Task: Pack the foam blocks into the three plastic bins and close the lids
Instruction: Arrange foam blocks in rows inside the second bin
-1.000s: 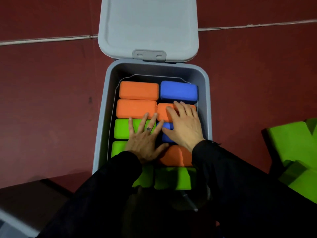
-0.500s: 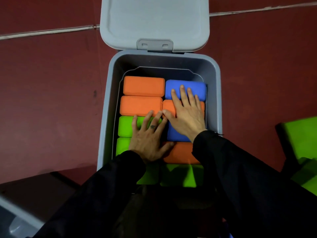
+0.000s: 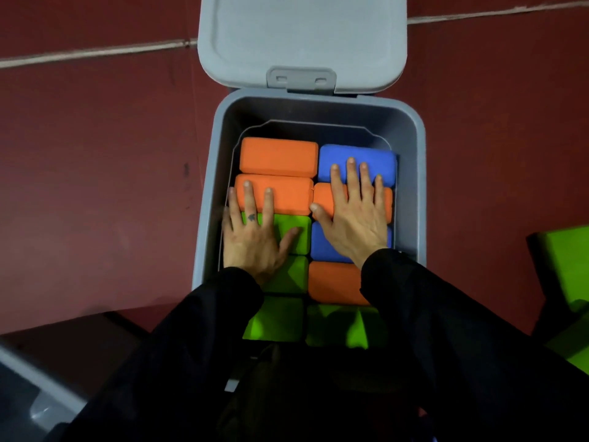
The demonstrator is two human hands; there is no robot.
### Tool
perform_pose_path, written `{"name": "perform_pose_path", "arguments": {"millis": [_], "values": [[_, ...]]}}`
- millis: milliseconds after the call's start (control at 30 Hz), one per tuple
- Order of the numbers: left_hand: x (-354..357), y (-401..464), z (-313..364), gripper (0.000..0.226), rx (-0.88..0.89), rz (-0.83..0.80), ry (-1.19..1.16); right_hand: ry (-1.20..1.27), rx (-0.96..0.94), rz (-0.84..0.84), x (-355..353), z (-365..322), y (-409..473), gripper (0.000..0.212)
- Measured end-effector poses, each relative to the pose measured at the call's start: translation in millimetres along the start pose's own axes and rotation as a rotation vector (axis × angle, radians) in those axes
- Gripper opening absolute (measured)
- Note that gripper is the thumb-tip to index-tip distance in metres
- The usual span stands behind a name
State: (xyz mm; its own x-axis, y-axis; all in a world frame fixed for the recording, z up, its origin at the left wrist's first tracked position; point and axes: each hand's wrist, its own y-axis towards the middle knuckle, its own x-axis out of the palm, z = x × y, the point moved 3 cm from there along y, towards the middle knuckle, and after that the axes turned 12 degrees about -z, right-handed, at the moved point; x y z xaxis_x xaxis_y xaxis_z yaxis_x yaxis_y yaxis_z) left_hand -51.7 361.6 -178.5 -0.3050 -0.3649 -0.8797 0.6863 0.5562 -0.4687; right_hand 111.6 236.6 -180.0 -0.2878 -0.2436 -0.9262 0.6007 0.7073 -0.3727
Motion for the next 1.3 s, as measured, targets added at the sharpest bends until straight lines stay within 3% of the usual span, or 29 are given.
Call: {"name": "perform_pose_path", "arguments": {"millis": [133, 267, 433, 533, 633, 733, 1000, 1300], "values": [[-8, 3, -6, 0.099, 0.053, -0.123, -0.019, 0.118, -0.055, -0.146, -18, 6, 3, 0.08], [-16, -15, -13, 0.09, 0.094, -0.166, -0.144, 0.286, -0.075, -0.059, -37, 11, -28, 0.072], [-5, -55, -18, 0.079, 0.113, -0.002, -0.143, 0.23, -0.115, 0.054, -24, 19, -82, 0.064], [20, -79, -15, 0.082, 0.15, -0.051, 0.004, 0.283, 0.011, 0.135, 4, 14, -118, 0.059], [42, -89, -11, 0.084, 0.185, -0.108, 0.128, 0.174, 0.029, 0.042, 49, 1, -144, 0.067], [44, -92, -8, 0.084, 0.174, -0.092, 0.139, 0.069, 0.045, 0.073, 55, 1, -127, 0.069], [43, -89, -4, 0.081, 0.164, -0.038, 0.127, 0.056, 0.068, 0.173, 53, 2, -118, 0.064], [43, -96, -6, 0.083, 0.201, -0.051, 0.155, 0.102, 0.061, 0.105, 56, 2, -133, 0.067]]}}
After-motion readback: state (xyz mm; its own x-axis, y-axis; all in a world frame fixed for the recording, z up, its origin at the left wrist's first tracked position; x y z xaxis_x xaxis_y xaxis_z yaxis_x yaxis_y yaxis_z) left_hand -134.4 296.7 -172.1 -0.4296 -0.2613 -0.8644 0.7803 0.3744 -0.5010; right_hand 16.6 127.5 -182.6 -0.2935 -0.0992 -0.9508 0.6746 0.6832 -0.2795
